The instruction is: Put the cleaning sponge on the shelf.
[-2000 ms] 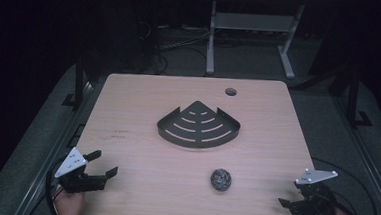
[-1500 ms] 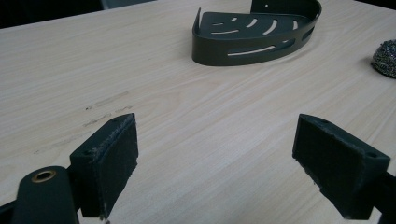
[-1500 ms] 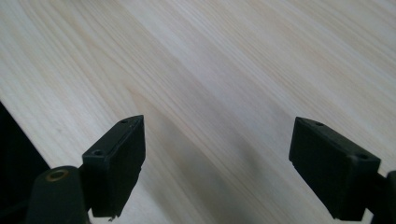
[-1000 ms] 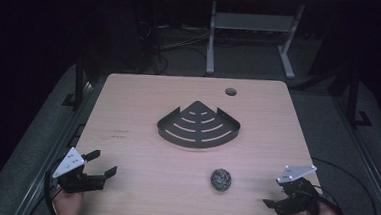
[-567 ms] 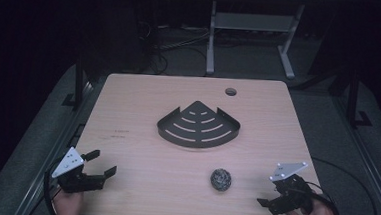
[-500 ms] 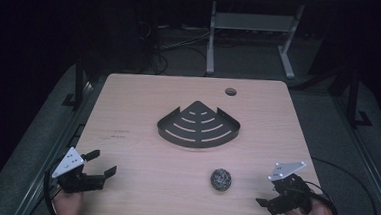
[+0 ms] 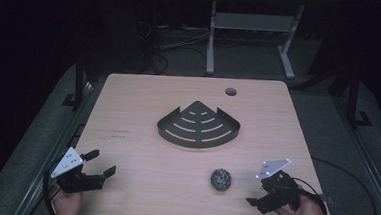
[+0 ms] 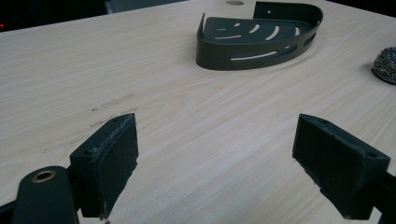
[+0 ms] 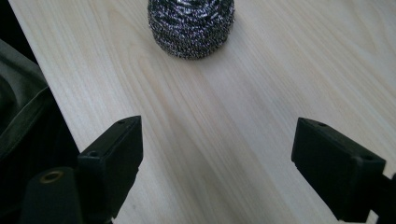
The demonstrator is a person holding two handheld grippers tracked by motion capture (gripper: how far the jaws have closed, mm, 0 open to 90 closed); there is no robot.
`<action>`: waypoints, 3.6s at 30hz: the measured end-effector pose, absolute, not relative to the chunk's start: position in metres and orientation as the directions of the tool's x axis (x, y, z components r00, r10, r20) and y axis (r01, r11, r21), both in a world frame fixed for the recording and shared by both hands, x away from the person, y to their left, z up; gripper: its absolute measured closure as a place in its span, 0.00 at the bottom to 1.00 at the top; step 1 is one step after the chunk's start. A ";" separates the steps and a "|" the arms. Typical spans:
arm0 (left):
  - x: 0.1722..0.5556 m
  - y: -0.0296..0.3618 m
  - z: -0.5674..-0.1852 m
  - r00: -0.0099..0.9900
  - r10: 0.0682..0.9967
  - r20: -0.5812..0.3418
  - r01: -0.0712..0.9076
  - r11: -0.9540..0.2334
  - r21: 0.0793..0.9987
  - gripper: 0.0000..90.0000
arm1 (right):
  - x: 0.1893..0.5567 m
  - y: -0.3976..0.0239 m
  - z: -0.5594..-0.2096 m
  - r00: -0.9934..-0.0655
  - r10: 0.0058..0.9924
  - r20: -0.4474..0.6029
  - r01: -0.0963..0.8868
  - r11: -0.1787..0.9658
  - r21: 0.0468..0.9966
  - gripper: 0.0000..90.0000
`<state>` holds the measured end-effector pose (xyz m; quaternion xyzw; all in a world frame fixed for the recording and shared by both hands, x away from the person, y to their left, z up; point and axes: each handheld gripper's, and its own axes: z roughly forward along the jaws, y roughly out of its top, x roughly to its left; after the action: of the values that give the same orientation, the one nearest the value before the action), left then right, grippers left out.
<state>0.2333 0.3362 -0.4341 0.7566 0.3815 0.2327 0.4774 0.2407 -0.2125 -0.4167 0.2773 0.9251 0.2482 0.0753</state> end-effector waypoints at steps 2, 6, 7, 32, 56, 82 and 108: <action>0.233 0.336 -0.434 0.600 0.800 -0.013 0.355 -0.251 0.901 0.15 | 0.241 -0.210 -0.416 -0.839 0.545 -0.001 0.471 0.726 0.500 0.18; 0.233 0.336 -0.434 0.601 0.799 -0.012 0.355 -0.253 0.900 0.15 | 0.243 -0.207 -0.416 -0.844 0.536 -0.005 0.463 0.733 0.498 0.18; 0.233 0.336 -0.434 0.602 0.799 -0.012 0.355 -0.254 0.900 0.15 | 0.243 -0.204 -0.415 -0.848 0.531 -0.012 0.455 0.737 0.500 0.18; 0.232 0.337 -0.433 0.597 0.802 -0.016 0.351 -0.244 0.904 0.15 | 0.254 -0.171 -0.409 -0.885 0.465 -0.011 0.399 0.772 0.495 0.18; 0.232 0.338 -0.432 0.597 0.802 -0.017 0.348 -0.240 0.906 0.15 | 0.275 -0.139 -0.420 -0.903 0.429 0.023 0.390 0.799 0.458 0.18; 0.232 0.338 -0.432 0.597 0.802 -0.017 0.347 -0.238 0.907 0.15 | 0.290 -0.126 -0.429 -0.907 0.418 0.050 0.397 0.810 0.431 0.18; 0.232 0.339 -0.432 0.595 0.803 -0.022 0.344 -0.231 0.910 0.15 | 0.299 -0.116 -0.440 -0.908 0.417 0.046 0.401 0.832 0.383 0.21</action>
<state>0.2319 0.3385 -0.4318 0.7483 0.3835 0.2353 0.4875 0.2986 -0.1161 -0.4402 0.2137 0.9569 0.1957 0.0197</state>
